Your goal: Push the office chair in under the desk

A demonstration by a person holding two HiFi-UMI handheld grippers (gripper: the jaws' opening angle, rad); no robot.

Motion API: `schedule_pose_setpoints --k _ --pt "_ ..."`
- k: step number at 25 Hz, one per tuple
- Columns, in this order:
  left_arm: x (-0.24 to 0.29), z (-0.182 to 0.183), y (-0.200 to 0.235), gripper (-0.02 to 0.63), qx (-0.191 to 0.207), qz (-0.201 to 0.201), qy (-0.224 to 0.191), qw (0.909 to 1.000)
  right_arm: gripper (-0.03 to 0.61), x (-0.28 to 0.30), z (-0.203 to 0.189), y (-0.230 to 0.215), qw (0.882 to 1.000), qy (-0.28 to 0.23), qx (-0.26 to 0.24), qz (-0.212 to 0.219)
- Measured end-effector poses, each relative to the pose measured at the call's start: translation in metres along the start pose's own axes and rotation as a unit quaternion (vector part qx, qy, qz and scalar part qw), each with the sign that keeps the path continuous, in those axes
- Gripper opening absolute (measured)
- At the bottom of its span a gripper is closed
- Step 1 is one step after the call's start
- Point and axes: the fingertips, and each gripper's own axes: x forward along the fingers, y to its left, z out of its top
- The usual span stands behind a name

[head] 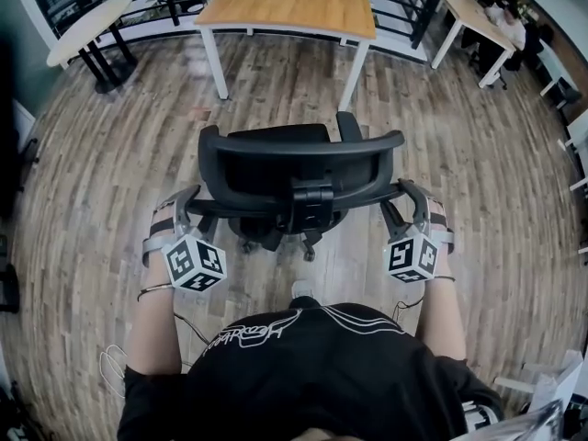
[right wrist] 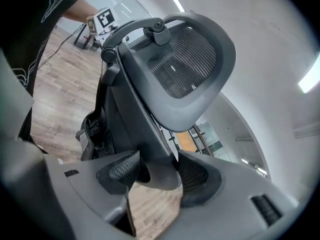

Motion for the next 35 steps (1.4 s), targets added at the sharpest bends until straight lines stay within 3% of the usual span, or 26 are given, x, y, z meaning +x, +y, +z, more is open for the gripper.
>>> schedule_pose_setpoints --k 11,26,35 --pt "0.038 -0.005 0.028 0.242 -0.002 0.03 0.015 0.9994 0.259 0.041 0.009 -0.016 1.0 -0.024 -0.011 -0.004" --pt "0.129 0.008 0.096 0.236 -0.008 0.058 0.046 0.9972 0.255 0.142 0.019 -0.074 0.999 -0.041 -0.024 0.0" --pt "0.166 0.006 0.125 0.236 -0.014 0.047 0.038 0.9981 0.255 0.175 0.028 -0.088 0.999 -0.038 -0.019 -0.012"
